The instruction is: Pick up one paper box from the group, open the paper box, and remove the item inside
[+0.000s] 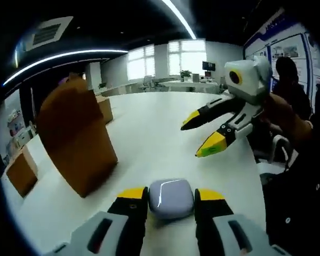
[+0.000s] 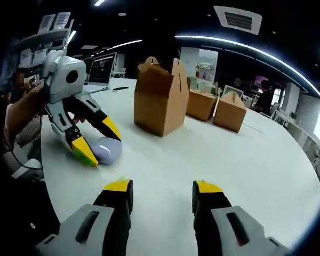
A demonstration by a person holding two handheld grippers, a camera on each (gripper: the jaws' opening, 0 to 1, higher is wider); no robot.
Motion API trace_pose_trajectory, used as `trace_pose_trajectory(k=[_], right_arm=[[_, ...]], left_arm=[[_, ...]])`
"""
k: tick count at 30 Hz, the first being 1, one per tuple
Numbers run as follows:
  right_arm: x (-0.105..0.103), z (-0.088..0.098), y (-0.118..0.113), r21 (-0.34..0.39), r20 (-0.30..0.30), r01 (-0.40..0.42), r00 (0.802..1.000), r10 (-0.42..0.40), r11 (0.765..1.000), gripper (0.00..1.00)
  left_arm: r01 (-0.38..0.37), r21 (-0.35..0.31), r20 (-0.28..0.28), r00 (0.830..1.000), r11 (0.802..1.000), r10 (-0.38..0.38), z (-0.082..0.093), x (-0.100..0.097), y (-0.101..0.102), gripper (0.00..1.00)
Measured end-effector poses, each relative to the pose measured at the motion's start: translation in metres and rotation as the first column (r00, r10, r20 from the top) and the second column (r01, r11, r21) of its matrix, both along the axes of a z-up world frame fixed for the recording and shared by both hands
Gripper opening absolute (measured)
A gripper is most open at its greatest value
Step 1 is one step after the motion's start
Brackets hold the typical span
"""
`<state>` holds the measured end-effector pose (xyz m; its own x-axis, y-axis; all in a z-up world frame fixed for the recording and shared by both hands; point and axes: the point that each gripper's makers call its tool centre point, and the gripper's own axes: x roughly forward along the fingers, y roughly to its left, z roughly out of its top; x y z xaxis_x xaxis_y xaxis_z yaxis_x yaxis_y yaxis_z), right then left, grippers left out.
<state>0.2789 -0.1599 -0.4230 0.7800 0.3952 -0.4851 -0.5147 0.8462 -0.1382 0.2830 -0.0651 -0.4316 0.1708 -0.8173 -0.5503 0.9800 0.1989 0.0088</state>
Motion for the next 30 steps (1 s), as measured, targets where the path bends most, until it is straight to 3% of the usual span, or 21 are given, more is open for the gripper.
trace_pose_trajectory(k=[6, 11, 18, 25, 30], right_arm=[[-0.001, -0.001, 0.000, 0.027, -0.004, -0.001, 1.000, 0.001, 1.000, 0.44], [0.001, -0.005, 0.000, 0.033, -0.013, -0.002, 1.000, 0.002, 0.999, 0.44], [0.001, -0.005, 0.001, 0.045, -0.014, -0.008, 1.000, 0.009, 0.999, 0.43], [0.000, -0.006, 0.004, 0.054, -0.019, -0.030, 0.999, 0.031, 0.998, 0.43], [-0.001, -0.003, 0.006, 0.056, -0.009, -0.043, 0.999, 0.044, 0.997, 0.43]], left_arm=[[0.071, 0.034, 0.013, 0.997, 0.997, -0.071, 0.001, 0.013, 0.007, 0.36], [0.137, 0.029, -0.016, 0.991, 0.990, -0.136, 0.001, 0.018, 0.011, 0.36], [0.227, 0.008, -0.017, 0.974, 0.974, -0.227, 0.000, 0.009, 0.005, 0.36], [0.260, 0.000, -0.009, 0.966, 0.966, -0.260, 0.000, -0.001, -0.001, 0.36], [0.232, 0.001, -0.008, 0.973, 0.973, -0.232, 0.004, 0.001, 0.000, 0.37]])
